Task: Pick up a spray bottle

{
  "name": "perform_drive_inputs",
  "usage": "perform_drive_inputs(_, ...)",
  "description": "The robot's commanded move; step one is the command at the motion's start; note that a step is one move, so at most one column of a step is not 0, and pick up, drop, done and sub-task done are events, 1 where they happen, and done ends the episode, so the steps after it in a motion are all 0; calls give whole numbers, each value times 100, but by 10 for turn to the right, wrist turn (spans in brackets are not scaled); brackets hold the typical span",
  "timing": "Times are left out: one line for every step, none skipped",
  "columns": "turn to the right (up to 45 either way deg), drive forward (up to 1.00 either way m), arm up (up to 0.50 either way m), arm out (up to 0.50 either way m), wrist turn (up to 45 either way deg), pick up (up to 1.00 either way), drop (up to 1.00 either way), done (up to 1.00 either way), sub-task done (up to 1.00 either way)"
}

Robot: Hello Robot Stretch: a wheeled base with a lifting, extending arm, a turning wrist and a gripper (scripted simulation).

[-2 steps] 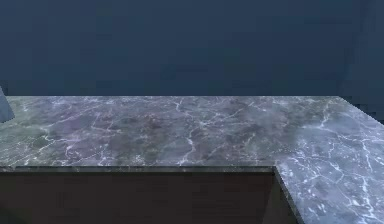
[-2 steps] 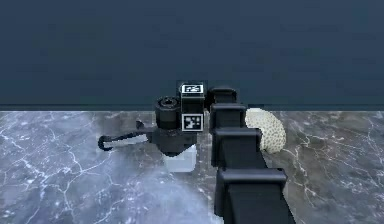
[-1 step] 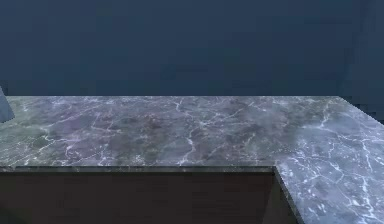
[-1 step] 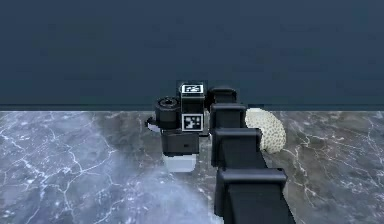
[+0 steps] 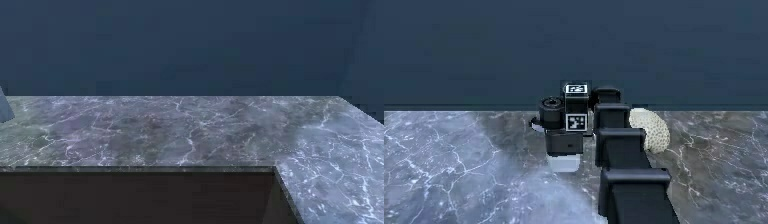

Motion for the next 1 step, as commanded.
perform_drive_inputs(0, 0, 0, 0, 0, 0, 0, 100, 0)
